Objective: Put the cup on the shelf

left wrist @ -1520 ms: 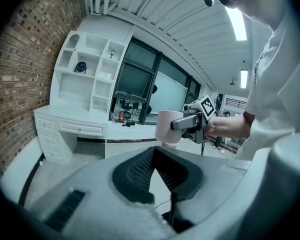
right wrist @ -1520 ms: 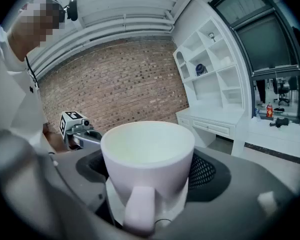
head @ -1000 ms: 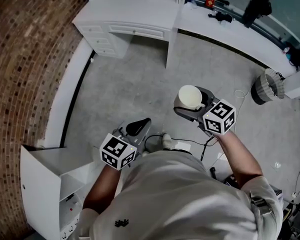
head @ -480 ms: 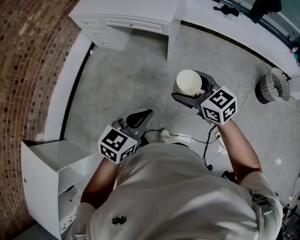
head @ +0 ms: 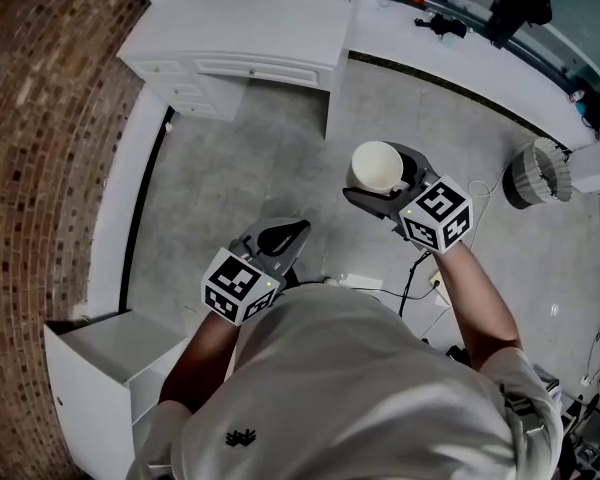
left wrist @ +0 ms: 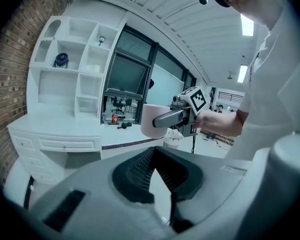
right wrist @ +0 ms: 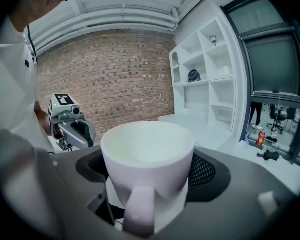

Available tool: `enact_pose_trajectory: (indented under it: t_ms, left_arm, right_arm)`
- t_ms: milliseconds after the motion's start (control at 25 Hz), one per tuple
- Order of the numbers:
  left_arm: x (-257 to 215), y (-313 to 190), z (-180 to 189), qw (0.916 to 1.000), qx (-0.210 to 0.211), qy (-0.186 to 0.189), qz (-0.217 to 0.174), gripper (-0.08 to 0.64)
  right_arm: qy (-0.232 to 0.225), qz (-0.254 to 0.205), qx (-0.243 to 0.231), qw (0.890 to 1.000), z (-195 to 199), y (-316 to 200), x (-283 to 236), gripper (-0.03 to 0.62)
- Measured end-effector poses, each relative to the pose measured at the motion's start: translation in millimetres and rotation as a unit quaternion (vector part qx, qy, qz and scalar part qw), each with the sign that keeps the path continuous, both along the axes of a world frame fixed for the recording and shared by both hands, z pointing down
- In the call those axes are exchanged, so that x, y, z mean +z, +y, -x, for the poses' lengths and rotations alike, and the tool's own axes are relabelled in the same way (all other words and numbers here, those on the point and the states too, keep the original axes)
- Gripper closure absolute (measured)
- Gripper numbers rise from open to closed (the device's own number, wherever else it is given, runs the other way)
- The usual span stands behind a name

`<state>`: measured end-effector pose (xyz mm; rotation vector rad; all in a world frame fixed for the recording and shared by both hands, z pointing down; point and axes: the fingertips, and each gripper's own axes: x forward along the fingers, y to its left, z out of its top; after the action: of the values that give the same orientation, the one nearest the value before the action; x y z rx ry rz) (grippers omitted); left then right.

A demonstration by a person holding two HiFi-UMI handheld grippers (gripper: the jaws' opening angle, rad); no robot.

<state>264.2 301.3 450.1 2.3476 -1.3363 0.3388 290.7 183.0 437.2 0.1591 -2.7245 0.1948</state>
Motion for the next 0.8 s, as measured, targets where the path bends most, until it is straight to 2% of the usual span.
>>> enact_pose_trajectory:
  t_ms: [200, 560, 800]
  left_arm:
    - [-7, -40, 45, 0.9992, 0.037, -0.010, -0.013, 0.554]
    - [-8, -81, 144, 0.9969, 0.078, 0.002, -0.014, 0.554]
    - [-10, -102, 186, 0.9952, 0.095, 0.004, -0.022, 0.554]
  right_arm:
    - [0.010, -0.004, 0.029, 1.000, 39, -37, -4, 0.146]
    - [0.010, -0.016, 0.067, 0.998, 135, -86, -14, 0.146]
    - [0.009, -0.025, 0.080, 0.996, 181, -112, -19, 0.146]
